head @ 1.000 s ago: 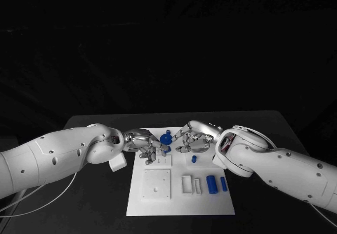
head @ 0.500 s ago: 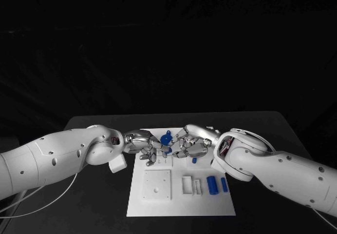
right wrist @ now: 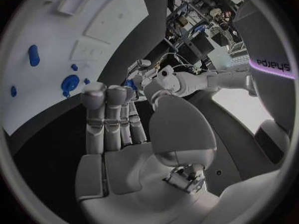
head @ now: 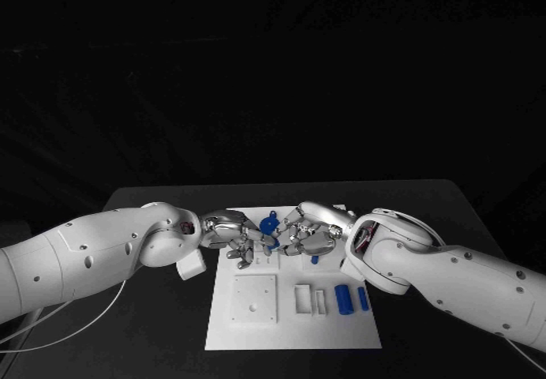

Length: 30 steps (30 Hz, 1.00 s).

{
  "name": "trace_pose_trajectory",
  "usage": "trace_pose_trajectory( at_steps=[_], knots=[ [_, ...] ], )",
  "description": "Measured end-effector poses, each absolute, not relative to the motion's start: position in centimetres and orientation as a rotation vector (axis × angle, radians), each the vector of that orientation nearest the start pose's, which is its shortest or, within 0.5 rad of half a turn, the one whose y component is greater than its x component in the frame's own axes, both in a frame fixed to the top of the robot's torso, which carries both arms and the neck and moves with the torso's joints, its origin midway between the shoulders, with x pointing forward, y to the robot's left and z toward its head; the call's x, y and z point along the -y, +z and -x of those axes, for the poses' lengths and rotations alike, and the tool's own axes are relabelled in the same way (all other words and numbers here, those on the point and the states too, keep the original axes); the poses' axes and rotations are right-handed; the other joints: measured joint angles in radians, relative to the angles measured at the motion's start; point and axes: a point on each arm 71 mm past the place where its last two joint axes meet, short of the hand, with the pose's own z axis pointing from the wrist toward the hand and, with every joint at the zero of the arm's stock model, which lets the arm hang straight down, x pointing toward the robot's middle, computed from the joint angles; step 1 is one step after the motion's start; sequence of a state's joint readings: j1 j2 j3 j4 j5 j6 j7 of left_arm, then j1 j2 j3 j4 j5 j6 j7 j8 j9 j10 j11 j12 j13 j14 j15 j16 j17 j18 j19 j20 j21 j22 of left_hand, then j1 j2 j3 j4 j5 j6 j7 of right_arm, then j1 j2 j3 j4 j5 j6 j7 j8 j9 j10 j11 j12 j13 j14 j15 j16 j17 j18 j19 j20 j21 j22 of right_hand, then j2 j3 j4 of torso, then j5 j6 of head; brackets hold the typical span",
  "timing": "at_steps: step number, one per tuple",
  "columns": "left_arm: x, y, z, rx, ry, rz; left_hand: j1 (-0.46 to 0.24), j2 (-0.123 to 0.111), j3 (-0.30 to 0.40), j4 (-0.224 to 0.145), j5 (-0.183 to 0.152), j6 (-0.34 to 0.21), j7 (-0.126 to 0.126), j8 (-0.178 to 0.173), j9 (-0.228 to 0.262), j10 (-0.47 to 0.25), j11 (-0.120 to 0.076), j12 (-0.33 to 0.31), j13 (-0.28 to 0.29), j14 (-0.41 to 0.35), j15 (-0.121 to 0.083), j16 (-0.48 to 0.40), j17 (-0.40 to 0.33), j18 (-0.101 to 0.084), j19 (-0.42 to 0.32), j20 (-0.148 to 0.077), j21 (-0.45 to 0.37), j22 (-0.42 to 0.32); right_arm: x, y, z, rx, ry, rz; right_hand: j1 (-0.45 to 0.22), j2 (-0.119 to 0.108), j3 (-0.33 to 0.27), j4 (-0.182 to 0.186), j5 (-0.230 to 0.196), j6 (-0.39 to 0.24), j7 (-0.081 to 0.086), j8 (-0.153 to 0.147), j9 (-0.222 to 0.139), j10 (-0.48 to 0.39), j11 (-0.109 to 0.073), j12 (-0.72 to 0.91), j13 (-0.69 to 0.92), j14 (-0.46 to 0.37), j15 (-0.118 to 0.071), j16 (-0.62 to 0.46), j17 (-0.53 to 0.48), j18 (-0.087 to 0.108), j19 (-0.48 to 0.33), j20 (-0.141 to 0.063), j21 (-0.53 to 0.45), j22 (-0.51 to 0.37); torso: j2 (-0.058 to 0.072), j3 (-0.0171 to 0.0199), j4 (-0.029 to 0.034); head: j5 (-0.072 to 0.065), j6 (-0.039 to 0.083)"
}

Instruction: Assemble the parts on the task board

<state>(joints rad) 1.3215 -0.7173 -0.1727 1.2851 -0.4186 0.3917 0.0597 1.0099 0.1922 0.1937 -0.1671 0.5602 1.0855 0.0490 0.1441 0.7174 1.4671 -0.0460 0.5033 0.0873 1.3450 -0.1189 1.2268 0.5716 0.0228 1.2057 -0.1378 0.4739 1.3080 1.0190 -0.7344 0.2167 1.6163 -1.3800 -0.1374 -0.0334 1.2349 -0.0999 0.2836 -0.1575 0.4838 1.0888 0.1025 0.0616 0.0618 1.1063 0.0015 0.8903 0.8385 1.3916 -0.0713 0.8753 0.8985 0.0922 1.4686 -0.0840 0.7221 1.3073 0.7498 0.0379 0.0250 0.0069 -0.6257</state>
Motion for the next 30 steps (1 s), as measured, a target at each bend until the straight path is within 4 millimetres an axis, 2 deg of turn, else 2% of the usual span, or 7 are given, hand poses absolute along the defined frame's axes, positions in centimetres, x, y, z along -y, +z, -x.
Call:
trace_pose_trajectory(
  at_steps=[2, 6, 9, 12, 16, 30],
  knots=[
    [-18.39, -20.39, -50.41, -2.311, -1.456, 0.459, 0.000, 0.000, 0.000, 0.000, 0.000, 0.000, 0.000, 0.000, 0.000, 0.000, 0.000, 0.000, 0.000, 0.000, 0.000, 0.000, 0.000, 0.000, 0.000, 0.000, 0.000, 0.000, 11.98, -16.96, -45.79, -1.716, 1.031, 0.143, 0.004, 0.012, 0.010, -0.002, -0.027, 0.018, -0.004, -0.002, 0.000, 0.000, 0.000, 0.000, 0.003, 0.000, 0.000, 0.000, 0.002, 0.000, 0.000, 0.000, 0.001, 0.000, 0.000, 0.0000, 0.0000, 0.000, 0.000],
    [-18.32, -20.45, -50.31, -2.316, -1.461, 0.456, -0.002, -0.003, 0.000, 0.000, 0.000, 0.002, 0.001, 0.000, 0.000, 0.000, 0.000, 0.000, 0.000, 0.000, 0.000, 0.000, 0.000, 0.000, 0.000, 0.000, 0.000, 0.000, 12.02, -16.98, -45.86, -1.716, 1.027, 0.139, 0.015, 0.027, 0.043, -0.010, -0.118, 0.077, -0.019, -0.005, 0.002, -0.006, -0.013, 0.000, 0.007, 0.002, -0.002, 0.000, 0.003, 0.000, -0.003, -0.004, 0.005, 0.000, 0.000, -0.0005, 0.0000, 0.000, 0.000],
    [-18.31, -20.46, -50.29, -2.317, -1.464, 0.455, -0.002, -0.003, 0.000, 0.000, -0.002, 0.002, 0.001, 0.000, 0.001, 0.000, 0.000, 0.000, 0.000, 0.000, 0.000, 0.000, 0.000, 0.000, 0.000, 0.000, 0.000, 0.000, 12.00, -17.02, -45.89, -1.716, 1.024, 0.136, 0.016, 0.027, 0.051, -0.012, -0.143, 0.095, -0.026, -0.002, 0.004, -0.002, -0.016, 0.000, 0.008, 0.004, -0.004, 0.000, 0.003, 0.000, 0.000, -0.007, 0.010, 0.000, 0.000, -0.0006, 0.0001, 0.000, 0.000],
    [-18.34, -20.48, -50.29, -2.318, -1.464, 0.456, -0.005, -0.006, 0.002, -0.002, -0.004, 0.003, 0.001, 0.000, 0.003, 0.001, 0.001, 0.000, 0.000, 0.000, 0.001, 0.000, 0.000, 0.000, 0.000, 0.000, 0.000, 0.000, 11.94, -17.08, -45.91, -1.714, 1.020, 0.133, 0.016, 0.026, 0.052, -0.011, -0.151, 0.107, -0.032, -0.002, 0.006, -0.001, -0.019, 0.000, 0.009, 0.004, -0.004, 0.000, 0.004, 0.000, -0.004, -0.011, 0.011, 0.000, 0.000, -0.0006, 0.0002, 0.000, 0.001],
    [-18.41, -20.52, -50.31, -2.318, -1.463, 0.459, -0.006, -0.007, 0.003, -0.003, -0.004, 0.004, 0.002, 0.000, 0.002, 0.002, 0.002, 0.000, 0.000, 0.001, 0.002, 0.000, 0.000, 0.000, 0.000, 0.000, 0.000, 0.000, 11.81, -17.21, -45.90, -1.712, 1.013, 0.129, 0.016, 0.026, 0.044, -0.016, -0.159, 0.116, -0.031, -0.002, 0.009, 0.000, -0.021, 0.000, 0.012, 0.007, -0.007, 0.000, 0.005, 0.000, -0.004, -0.011, 0.016, 0.001, 0.000, -0.0003, 0.0001, 0.000, 0.001],
    [-18.47, -20.61, -50.40, -2.319, -1.454, 0.467, -0.009, -0.010, 0.008, -0.009, -0.008, 0.008, 0.002, -0.006, 0.003, 0.000, 0.000, -0.004, 0.000, 0.000, 0.004, 0.000, 0.000, 0.000, 0.000, 0.000, 0.000, 0.000, 11.38, -17.58, -45.86, -1.702, 0.989, 0.120, 0.016, 0.026, -0.012, 0.003, -0.161, 0.120, -0.034, -0.002, 0.007, 0.000, -0.021, 0.000, 0.017, 0.007, -0.007, 0.000, 0.007, 0.000, -0.004, -0.011, 0.016, 0.001, 0.000, 0.0006, 0.0001, 0.001, 0.004]
  ],
)
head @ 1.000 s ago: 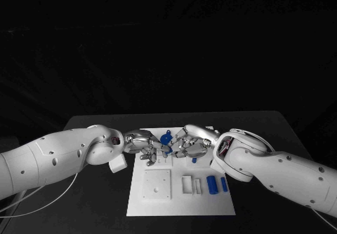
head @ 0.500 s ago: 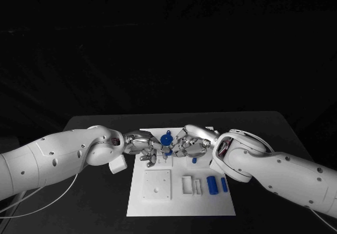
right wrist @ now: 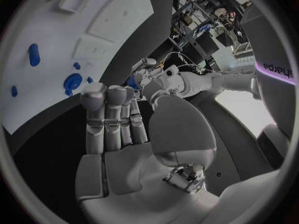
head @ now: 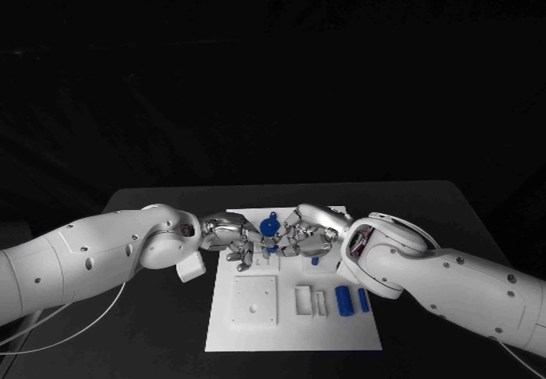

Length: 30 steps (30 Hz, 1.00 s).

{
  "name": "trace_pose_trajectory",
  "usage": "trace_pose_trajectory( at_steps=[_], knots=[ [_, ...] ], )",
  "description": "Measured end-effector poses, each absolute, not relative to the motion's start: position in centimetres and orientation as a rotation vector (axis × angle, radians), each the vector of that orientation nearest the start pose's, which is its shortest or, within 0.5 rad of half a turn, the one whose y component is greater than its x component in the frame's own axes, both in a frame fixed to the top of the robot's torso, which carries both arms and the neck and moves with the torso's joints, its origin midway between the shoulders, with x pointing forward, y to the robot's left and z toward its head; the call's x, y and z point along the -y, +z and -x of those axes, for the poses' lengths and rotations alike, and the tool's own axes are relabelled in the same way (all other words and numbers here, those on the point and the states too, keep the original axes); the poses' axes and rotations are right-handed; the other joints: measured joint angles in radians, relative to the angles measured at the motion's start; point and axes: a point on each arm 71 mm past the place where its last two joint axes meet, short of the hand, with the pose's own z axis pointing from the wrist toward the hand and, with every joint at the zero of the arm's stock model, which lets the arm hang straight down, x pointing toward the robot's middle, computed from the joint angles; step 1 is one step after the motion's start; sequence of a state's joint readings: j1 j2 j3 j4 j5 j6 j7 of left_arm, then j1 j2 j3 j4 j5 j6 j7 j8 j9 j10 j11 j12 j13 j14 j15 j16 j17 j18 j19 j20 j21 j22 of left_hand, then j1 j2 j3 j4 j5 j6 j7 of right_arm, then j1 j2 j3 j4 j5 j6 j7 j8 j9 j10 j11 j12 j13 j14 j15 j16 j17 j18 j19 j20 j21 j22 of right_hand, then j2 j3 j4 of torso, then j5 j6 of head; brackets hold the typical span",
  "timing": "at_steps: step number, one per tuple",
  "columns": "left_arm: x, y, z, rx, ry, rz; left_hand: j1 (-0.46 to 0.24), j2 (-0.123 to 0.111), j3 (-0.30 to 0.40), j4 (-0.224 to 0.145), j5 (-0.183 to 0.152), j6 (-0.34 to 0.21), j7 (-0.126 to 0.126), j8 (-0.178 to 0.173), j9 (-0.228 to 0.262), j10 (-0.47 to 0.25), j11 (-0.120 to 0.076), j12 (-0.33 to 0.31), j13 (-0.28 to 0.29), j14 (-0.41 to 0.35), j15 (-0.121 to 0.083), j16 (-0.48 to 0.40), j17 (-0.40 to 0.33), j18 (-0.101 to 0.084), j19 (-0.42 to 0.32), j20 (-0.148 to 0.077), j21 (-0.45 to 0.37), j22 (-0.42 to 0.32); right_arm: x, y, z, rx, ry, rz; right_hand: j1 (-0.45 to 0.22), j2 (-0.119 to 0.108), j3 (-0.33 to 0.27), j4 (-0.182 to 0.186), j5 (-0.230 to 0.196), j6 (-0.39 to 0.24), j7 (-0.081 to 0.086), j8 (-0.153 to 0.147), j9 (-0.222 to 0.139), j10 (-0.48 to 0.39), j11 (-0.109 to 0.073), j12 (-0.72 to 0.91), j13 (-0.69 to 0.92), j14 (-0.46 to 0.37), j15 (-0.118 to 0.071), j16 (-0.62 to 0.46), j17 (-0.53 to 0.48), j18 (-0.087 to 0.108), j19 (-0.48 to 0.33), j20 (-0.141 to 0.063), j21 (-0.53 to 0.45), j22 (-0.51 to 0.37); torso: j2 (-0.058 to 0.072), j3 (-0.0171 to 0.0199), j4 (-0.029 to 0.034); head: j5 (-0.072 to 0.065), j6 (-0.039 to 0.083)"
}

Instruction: Assemble the parts on the task board

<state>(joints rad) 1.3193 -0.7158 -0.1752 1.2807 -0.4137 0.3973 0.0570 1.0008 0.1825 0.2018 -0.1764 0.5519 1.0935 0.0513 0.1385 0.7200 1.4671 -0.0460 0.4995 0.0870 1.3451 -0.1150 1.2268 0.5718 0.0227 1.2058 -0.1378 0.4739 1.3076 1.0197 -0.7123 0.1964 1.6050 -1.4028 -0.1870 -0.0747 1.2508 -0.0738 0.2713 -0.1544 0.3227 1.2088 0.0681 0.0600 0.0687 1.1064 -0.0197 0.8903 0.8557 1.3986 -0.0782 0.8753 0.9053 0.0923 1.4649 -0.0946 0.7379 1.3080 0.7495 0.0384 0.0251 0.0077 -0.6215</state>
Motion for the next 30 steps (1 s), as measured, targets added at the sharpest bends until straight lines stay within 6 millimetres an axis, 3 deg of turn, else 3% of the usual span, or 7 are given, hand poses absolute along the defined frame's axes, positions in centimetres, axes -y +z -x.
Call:
trace_pose_trajectory(
  at_steps=[30],
  knots=[
    [-18.48, -20.76, -50.64, -2.321, -1.401, 0.486, 0.002, 0.002, 0.000, 0.000, 0.009, 0.003, 0.000, -0.006, 0.001, 0.000, 0.000, 0.000, 0.000, -0.005, 0.001, 0.000, 0.000, 0.000, 0.000, 0.000, 0.004, 0.000, 11.29, -18.23, -45.83, -1.709, 0.976, 0.097, 0.000, 0.000, -0.052, 0.030, 0.031, -0.001, 0.000, -0.002, -0.001, 0.005, -0.001, 0.000, 0.003, 0.003, -0.003, -0.004, 0.002, 0.000, 0.000, 0.000, 0.000, 0.000, 0.001, 0.0012, 0.0000, 0.001, -0.002]
  ],
)
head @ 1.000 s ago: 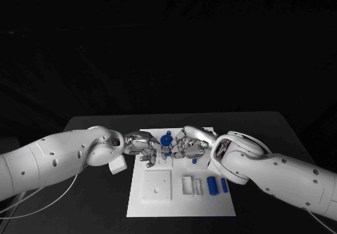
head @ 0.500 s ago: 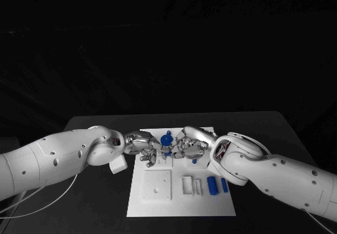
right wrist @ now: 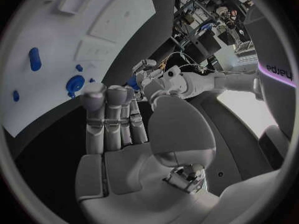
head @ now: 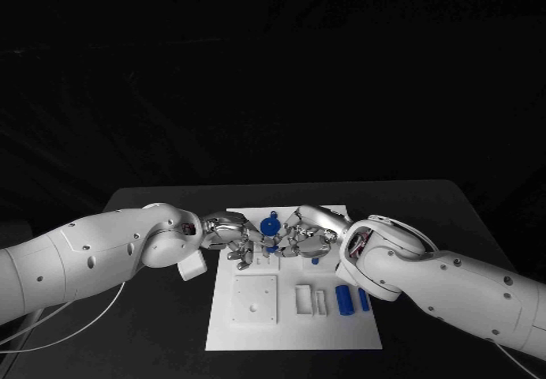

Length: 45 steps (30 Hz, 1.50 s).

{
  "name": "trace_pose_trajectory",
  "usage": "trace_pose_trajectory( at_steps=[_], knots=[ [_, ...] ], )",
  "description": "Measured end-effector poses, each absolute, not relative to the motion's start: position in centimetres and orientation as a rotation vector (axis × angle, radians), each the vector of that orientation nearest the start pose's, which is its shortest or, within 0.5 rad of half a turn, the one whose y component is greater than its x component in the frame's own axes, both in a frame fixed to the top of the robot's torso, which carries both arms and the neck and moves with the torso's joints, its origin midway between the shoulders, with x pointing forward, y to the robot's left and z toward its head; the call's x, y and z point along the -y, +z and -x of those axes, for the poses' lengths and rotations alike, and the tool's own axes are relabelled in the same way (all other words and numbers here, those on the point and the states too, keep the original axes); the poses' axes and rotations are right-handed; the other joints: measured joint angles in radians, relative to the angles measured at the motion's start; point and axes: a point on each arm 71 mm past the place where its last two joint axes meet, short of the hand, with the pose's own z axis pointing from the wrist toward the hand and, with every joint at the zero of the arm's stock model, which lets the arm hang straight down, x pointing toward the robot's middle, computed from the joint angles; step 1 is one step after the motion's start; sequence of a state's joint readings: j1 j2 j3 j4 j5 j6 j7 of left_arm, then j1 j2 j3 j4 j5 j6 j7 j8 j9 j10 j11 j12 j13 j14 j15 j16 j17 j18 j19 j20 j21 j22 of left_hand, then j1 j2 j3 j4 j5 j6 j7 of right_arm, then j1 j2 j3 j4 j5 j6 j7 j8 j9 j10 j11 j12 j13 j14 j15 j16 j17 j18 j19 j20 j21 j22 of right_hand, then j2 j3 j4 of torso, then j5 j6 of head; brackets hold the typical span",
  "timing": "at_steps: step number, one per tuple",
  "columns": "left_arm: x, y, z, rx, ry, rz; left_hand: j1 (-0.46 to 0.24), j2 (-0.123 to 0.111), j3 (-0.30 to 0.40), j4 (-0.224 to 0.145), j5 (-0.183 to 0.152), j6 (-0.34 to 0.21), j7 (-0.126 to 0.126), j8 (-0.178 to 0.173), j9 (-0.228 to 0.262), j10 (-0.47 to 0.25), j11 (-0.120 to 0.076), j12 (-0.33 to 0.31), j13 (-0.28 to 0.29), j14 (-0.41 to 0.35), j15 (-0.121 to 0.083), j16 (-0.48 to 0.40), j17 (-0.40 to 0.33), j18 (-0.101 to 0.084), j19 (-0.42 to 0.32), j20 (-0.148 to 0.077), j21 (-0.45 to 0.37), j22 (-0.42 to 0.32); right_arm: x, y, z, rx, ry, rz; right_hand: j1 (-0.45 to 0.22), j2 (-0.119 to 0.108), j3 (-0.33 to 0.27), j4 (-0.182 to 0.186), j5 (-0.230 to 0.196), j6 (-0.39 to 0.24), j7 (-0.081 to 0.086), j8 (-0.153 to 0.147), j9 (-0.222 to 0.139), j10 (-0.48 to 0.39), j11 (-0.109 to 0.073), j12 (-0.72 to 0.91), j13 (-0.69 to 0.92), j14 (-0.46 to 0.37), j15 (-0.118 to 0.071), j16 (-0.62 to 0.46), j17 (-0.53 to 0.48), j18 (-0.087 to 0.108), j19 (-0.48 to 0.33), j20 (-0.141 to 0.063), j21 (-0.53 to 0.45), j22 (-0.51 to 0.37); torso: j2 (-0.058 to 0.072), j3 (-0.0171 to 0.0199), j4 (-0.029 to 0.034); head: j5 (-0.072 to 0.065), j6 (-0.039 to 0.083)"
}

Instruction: Assemble the parts on the task board

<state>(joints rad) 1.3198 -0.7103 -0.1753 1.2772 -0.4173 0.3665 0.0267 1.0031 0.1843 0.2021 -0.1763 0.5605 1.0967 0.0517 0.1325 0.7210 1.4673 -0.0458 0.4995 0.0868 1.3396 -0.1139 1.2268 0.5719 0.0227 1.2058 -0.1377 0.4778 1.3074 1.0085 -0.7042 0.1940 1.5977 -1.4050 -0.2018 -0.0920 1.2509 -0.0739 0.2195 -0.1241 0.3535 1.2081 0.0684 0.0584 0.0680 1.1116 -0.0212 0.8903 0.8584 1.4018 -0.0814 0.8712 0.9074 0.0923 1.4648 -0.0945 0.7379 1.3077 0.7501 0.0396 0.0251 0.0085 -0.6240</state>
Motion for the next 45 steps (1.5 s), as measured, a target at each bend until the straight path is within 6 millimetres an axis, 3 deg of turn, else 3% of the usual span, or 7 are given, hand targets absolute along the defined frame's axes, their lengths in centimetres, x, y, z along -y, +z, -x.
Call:
trace_pose_trajectory(
  at_steps=[12, 17, 33, 45],
  knots=[
    [-18.4, -20.8, -50.7, -2.323, -1.381, 0.482, 0.005, -0.003, 0.003, 0.000, 0.005, 0.002, 0.002, 0.000, 0.000, 0.002, 0.002, 0.000, 0.000, 0.000, 0.000, 0.000, 0.000, 0.000, 0.000, 0.000, 0.000, 0.000, 11.3, -18.4, -45.9, -1.704, 0.971, 0.083, -0.003, 0.003, -0.006, 0.006, 0.000, -0.005, -0.002, 0.000, 0.000, 0.000, 0.000, 0.000, 0.000, 0.000, 0.000, 0.000, 0.000, 0.000, 0.000, 0.000, -0.010, 0.000, 0.000, -0.0003, 0.0000, 0.000, 0.000],
    [-18.4, -20.7, -50.7, -2.320, -1.371, 0.479, 0.009, -0.007, 0.003, -0.001, 0.005, 0.004, 0.004, 0.000, 0.000, 0.002, 0.002, 0.000, 0.000, 0.001, 0.000, 0.000, 0.000, 0.000, 0.000, 0.000, 0.000, 0.001, 11.3, -18.5, -45.9, -1.703, 0.969, 0.079, -0.009, -0.002, -0.018, 0.018, 0.011, -0.036, 0.007, 0.000, -0.001, -0.002, 0.002, -0.004, 0.000, 0.000, 0.000, -0.005, 0.000, 0.000, 0.000, 0.000, -0.029, 0.000, 0.000, -0.0003, 0.0000, 0.000, 0.001],
    [-18.2, -20.9, -50.9, -2.311, -1.252, 0.470, 0.013, -0.011, 0.007, 0.002, 0.055, 0.011, 0.011, -0.014, -0.005, -0.003, -0.003, 0.005, 0.000, 0.015, -0.011, 0.000, 0.018, 0.000, 0.000, 0.000, 0.011, 0.001, 11.9, -18.5, -45.8, -1.697, 0.973, 0.069, -0.002, -0.025, -0.106, 0.068, 0.045, -0.102, 0.030, 0.000, -0.002, -0.015, 0.014, -0.013, -0.019, -0.012, 0.012, -0.016, -0.015, 0.000, 0.000, 0.000, -0.103, 0.000, 0.000, 0.0014, 0.0000, 0.002, -0.003],
    [-19.0, -21.6, -51.5, -2.332, -1.039, 0.527, 0.003, -0.020, 0.013, 0.009, 0.077, 0.018, 0.017, -0.017, -0.005, 0.001, -0.007, 0.017, 0.000, 0.019, -0.011, 0.004, 0.029, 0.000, 0.008, -0.007, 0.011, 0.000, 15.4, -17.4, -47.0, -1.641, 0.933, -0.012, 0.002, -0.029, -0.116, 0.077, 0.084, -0.107, 0.028, 0.000, -0.002, -0.014, 0.014, -0.013, -0.027, -0.012, 0.012, -0.016, -0.019, 0.000, 0.000, 0.000, -0.109, 0.000, 0.000, 0.0015, 0.0002, 0.006, -0.006]
  ],
)
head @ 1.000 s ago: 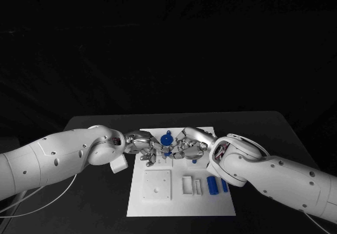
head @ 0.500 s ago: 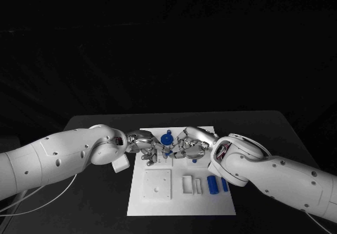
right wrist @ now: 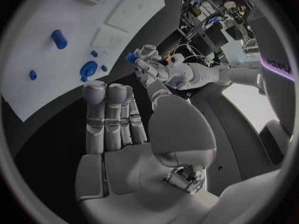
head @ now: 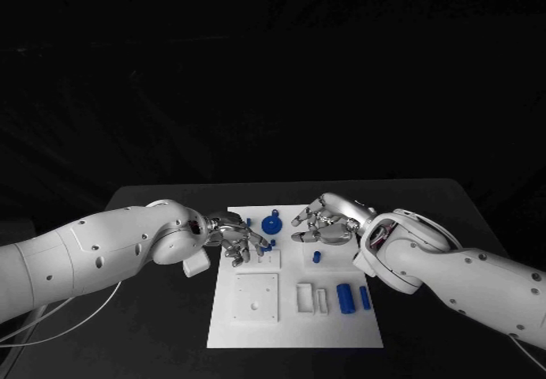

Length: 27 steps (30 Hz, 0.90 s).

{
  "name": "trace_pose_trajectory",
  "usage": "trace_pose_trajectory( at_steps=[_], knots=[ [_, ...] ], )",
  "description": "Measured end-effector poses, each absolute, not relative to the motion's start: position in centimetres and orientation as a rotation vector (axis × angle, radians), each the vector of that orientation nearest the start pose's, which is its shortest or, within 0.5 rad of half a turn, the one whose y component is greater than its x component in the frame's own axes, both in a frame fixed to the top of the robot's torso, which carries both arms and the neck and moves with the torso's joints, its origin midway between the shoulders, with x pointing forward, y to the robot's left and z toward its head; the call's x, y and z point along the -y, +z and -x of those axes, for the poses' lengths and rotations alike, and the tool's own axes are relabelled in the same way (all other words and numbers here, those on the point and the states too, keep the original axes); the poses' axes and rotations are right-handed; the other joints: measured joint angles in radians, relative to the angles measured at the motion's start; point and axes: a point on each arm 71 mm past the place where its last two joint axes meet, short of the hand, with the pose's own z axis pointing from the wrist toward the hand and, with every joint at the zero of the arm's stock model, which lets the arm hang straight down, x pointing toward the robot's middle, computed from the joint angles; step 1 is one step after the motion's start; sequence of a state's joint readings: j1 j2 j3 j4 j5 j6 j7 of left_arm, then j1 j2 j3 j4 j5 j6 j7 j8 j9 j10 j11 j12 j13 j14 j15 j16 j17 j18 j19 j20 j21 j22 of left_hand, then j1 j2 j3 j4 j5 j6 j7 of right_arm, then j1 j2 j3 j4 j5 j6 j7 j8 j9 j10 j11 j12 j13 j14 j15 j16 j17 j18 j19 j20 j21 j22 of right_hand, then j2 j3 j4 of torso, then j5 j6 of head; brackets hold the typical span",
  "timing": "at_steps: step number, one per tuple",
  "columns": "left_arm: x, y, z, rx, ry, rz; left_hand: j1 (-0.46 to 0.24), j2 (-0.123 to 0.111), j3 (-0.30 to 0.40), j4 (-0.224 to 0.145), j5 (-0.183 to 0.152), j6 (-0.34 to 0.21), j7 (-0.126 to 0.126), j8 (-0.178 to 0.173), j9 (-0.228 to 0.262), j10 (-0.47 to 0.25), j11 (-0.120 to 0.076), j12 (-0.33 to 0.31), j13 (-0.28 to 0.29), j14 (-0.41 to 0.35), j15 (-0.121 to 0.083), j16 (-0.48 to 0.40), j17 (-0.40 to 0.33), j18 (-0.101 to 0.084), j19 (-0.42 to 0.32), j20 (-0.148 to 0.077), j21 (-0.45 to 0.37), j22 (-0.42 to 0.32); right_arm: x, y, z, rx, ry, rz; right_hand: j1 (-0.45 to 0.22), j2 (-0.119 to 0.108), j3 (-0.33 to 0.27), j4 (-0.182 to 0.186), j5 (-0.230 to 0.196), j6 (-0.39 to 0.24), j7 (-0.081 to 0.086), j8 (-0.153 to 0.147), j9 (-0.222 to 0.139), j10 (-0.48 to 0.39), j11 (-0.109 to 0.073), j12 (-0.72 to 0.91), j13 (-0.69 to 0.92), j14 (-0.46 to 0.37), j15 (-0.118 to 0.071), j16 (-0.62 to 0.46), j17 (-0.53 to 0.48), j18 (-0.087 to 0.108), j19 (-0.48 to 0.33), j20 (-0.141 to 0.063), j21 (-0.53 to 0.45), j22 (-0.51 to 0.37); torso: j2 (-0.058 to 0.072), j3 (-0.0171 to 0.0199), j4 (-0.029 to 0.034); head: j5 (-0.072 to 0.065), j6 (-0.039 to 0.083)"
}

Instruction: Assemble the parts on the task board

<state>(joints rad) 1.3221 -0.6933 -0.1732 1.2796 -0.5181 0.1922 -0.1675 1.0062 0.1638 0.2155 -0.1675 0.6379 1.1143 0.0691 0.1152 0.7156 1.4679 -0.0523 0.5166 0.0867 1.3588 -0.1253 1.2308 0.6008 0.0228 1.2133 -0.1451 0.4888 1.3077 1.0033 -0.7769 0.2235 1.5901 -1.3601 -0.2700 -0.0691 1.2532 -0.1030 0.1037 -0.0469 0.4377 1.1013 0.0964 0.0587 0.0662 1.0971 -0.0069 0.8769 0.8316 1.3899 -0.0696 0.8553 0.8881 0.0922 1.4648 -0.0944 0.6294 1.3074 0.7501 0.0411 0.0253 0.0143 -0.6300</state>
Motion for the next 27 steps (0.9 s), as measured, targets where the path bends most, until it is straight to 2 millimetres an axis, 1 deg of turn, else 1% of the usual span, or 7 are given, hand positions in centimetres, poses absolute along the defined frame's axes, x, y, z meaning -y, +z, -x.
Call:
trace_pose_trajectory(
  at_steps=[7, 8, 10, 11, 12, 16, 27],
  knots=[
    [-18.9, -21.9, -52.0, -2.359, -0.888, 0.549, -0.008, -0.008, 0.005, 0.005, 0.027, 0.001, 0.001, 0.000, 0.002, -0.003, -0.003, 0.010, 0.000, 0.015, -0.002, 0.001, 0.014, 0.000, 0.002, -0.002, 0.004, 0.000, 17.0, -16.5, -47.9, -1.601, 0.915, -0.069, 0.004, -0.004, 0.001, 0.001, 0.012, 0.000, 0.000, 0.000, 0.000, 0.000, 0.000, 0.000, -0.002, 0.000, 0.000, 0.000, 0.000, 0.000, 0.000, 0.000, 0.000, 0.000, 0.000, -0.0001, -0.0002, 0.001, -0.003],
    [-18.7, -22.0, -52.0, -2.364, -0.866, 0.546, 0.000, -0.018, 0.014, 0.014, 0.013, 0.004, 0.004, 0.000, 0.003, -0.003, -0.004, 0.010, 0.000, 0.021, -0.003, 0.004, 0.017, 0.000, 0.004, -0.004, 0.005, 0.000, 17.1, -16.3, -48.1, -1.594, 0.914, -0.076, 0.004, -0.004, 0.005, 0.004, 0.017, 0.000, 0.000, 0.000, 0.000, 0.000, 0.000, 0.000, -0.004, 0.000, 0.000, 0.000, -0.001, 0.000, 0.000, 0.000, 0.000, 0.000, 0.000, -0.0001, 0.0003, 0.001, -0.004],
    [-18.5, -22.1, -52.2, -2.371, -0.818, 0.535, 0.018, -0.048, 0.064, 0.056, -0.113, 0.005, 0.005, -0.008, 0.002, 0.000, -0.007, 0.012, -0.001, 0.024, -0.007, 0.004, 0.023, 0.000, 0.004, -0.004, 0.013, 0.000, 17.5, -15.8, -48.3, -1.578, 0.913, -0.091, 0.004, -0.004, 0.006, 0.006, 0.023, 0.000, 0.000, 0.000, 0.000, 0.000, 0.000, 0.000, -0.004, 0.000, 0.000, 0.000, -0.001, 0.000, 0.000, 0.000, 0.000, 0.000, -0.001, -0.0001, 0.0011, 0.001, -0.006],
    [-18.3, -22.1, -52.3, -2.375, -0.787, 0.524, -0.003, -0.069, 0.139, 0.041, -0.140, 0.012, 0.007, -0.015, 0.002, 0.000, -0.007, 0.018, -0.001, 0.028, -0.004, 0.004, 0.026, 0.000, 0.004, -0.004, 0.018, 0.000, 17.7, -15.6, -48.5, -1.568, 0.911, -0.100, 0.004, -0.004, 0.006, 0.006, 0.027, 0.000, 0.000, 0.000, 0.000, 0.000, 0.000, 0.000, -0.004, 0.000, 0.000, 0.000, -0.001, 0.000, 0.000, 0.000, 0.000, 0.000, -0.001, 0.0000, 0.0015, 0.001, -0.007],
    [-18.2, -22.1, -52.4, -2.377, -0.763, 0.516, -0.021, -0.087, 0.185, 0.033, -0.154, 0.016, 0.012, -0.024, 0.012, 0.000, -0.007, 0.023, -0.001, 0.030, -0.005, 0.004, 0.028, 0.000, 0.004, -0.004, 0.023, 0.000, 17.8, -15.4, -48.6, -1.561, 0.910, -0.107, 0.004, -0.004, 0.006, 0.006, 0.031, 0.000, 0.000, 0.000, 0.000, 0.000, 0.000, 0.000, -0.004, 0.000, 0.000, 0.000, -0.001, 0.000, 0.000, 0.000, 0.000, 0.000, -0.001, 0.0000, 0.0017, 0.001, -0.007],
    [-17.5, -22.1, -52.8, -2.381, -0.666, 0.476, -0.028, -0.093, 0.206, 0.037, -0.157, 0.025, 0.018, -0.046, 0.051, 0.000, -0.007, 0.029, -0.003, 0.037, -0.005, 0.004, 0.039, 0.000, 0.004, -0.004, 0.032, 0.000, 18.6, -14.6, -49.1, -1.534, 0.905, -0.137, 0.008, -0.008, 0.012, 0.007, 0.035, 0.000, 0.000, 0.000, 0.000, 0.000, 0.000, 0.000, -0.006, 0.000, 0.000, 0.000, -0.001, 0.000, 0.000, 0.000, 0.000, 0.000, -0.001, 0.0003, 0.0021, 0.002, -0.010],
    [-15.6, -21.8, -53.8, -2.368, -0.482, 0.353, -0.034, -0.100, 0.208, 0.034, -0.155, 0.029, 0.015, -0.046, 0.059, -0.001, -0.009, 0.033, -0.003, 0.040, -0.002, 0.004, 0.049, 0.000, 0.007, 0.000, 0.035, 0.000, 20.1, -13.8, -50.4, -1.494, 0.884, -0.205, 0.008, -0.008, 0.022, 0.005, 0.042, 0.000, 0.000, 0.000, 0.000, 0.000, 0.000, 0.000, -0.007, 0.000, 0.000, 0.000, -0.001, 0.000, 0.000, 0.000, 0.000, 0.000, -0.002, 0.0012, 0.0017, 0.007, -0.017]
  ],
)
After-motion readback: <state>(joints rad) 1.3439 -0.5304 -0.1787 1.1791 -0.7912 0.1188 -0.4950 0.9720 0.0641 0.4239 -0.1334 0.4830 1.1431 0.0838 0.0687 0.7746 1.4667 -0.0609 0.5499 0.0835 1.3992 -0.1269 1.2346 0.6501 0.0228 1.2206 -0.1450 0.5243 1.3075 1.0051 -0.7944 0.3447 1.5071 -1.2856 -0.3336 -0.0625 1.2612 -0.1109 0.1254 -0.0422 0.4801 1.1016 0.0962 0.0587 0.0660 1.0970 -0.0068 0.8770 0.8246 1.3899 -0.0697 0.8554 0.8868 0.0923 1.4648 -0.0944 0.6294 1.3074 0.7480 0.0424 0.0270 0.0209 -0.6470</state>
